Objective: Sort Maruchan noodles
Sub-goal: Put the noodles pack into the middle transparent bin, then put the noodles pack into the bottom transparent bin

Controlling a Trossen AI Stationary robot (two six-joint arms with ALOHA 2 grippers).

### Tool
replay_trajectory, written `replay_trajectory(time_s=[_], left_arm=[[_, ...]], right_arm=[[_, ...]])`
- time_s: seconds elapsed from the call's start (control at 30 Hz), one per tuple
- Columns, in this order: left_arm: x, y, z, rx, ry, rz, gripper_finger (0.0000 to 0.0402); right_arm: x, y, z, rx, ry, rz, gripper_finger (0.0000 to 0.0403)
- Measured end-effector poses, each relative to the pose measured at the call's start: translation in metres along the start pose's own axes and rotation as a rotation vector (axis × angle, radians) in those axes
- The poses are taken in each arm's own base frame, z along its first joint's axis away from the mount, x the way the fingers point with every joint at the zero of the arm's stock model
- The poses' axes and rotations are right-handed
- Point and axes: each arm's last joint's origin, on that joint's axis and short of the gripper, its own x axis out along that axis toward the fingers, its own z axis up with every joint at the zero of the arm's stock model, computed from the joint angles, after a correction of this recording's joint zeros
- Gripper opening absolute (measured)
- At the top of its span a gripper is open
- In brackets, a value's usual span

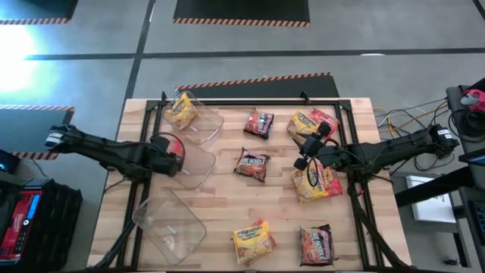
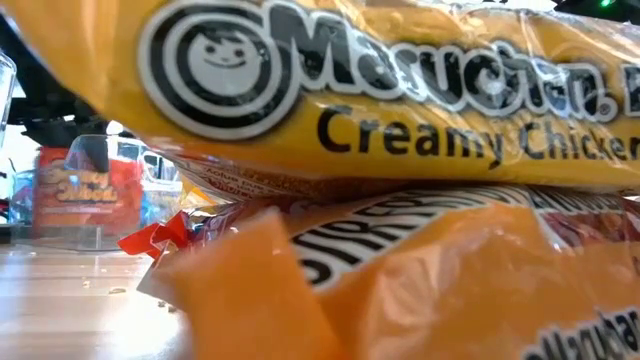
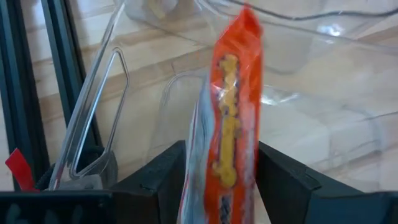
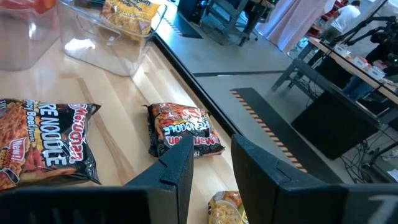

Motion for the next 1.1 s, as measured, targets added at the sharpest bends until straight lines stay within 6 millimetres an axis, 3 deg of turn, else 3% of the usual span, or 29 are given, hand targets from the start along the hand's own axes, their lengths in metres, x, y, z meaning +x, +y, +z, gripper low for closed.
replay_trajectory(time_s=[0.53,0.87,1.1], left_arm=[[0.002,-0.001,0.0,-0.011,-0.025,0.048,0.0176],[-0.01,0.001,0.012,-0.061,-0.217,0.124,0.0176],[-0.023,-0.023,0.026,0.006,-0.289,0.099,0.0176]], right_arm=[[0.0,0.0,0.0,0.0,0.0,0.0,0.01],[0.0,0.0,0.0,0.0,0.0,0.0,0.01],[0.0,0.0,0.0,0.0,0.0,0.0,0.01]])
